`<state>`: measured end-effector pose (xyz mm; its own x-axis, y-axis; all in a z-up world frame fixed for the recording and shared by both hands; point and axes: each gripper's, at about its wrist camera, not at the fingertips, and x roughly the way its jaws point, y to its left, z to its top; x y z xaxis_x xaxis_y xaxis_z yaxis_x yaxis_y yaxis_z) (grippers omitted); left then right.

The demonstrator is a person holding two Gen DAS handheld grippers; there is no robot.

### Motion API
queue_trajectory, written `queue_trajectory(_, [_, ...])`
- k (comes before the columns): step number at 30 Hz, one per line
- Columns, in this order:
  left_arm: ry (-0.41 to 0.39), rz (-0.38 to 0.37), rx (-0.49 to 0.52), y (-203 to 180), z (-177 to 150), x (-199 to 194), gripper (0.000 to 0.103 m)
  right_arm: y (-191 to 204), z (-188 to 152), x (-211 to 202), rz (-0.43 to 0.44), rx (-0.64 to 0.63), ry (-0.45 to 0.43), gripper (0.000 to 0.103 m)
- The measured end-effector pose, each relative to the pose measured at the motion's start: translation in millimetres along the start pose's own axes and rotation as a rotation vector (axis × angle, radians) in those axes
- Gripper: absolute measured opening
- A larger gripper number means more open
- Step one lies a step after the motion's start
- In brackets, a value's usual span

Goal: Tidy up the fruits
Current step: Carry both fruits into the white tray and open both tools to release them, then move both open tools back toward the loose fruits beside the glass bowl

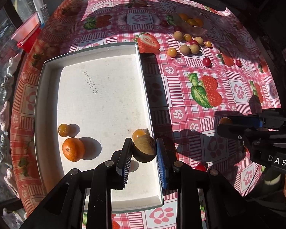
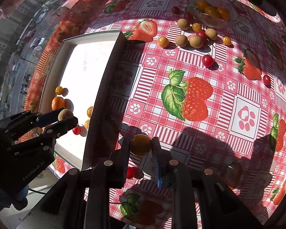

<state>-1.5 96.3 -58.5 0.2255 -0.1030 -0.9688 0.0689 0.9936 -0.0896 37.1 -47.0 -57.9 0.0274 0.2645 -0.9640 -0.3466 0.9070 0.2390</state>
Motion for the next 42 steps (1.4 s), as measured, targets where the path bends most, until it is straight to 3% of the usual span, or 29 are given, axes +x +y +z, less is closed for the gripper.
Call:
queue_trajectory(11, [-0.043,0.074,-0.092,61.0,19.8,2.9,0.027,55.4,53.1,13.6,0.045,-0.079,-0.013,0.025])
queue_trajectory(21, [-0.034,0.146,-0.156,110.2,48.7,30.9,0.027,92.3,109.6,53.0,0.042,-0.117,0.018,0.025])
queue_trajectory(34, [0.004,0.188,-0.135,119.4,51.1,63.0,0.027,101.9,135.3,101.5,-0.036,-0.113,0.082,0.025])
queue_trajectory(36, [0.005,0.200,-0.129,118.9,50.9,63.2,0.033,105.4,135.9,102.9,-0.045,-0.127,0.073,0.026])
queue_trajectory(38, [0.003,0.210,-0.132,119.0,50.7,63.4,0.086,108.8,136.8,103.9,-0.049,-0.143,0.074,0.028])
queue_trajectory(40, [-0.027,0.237,-0.127,117.6,48.4,60.8,0.088,111.3,139.2,104.8,-0.032,-0.148,0.080,0.037])
queue_trajectory(42, [-0.006,0.229,-0.120,116.4,47.8,63.4,0.088,113.5,141.6,105.4,-0.026,-0.148,0.081,0.054])
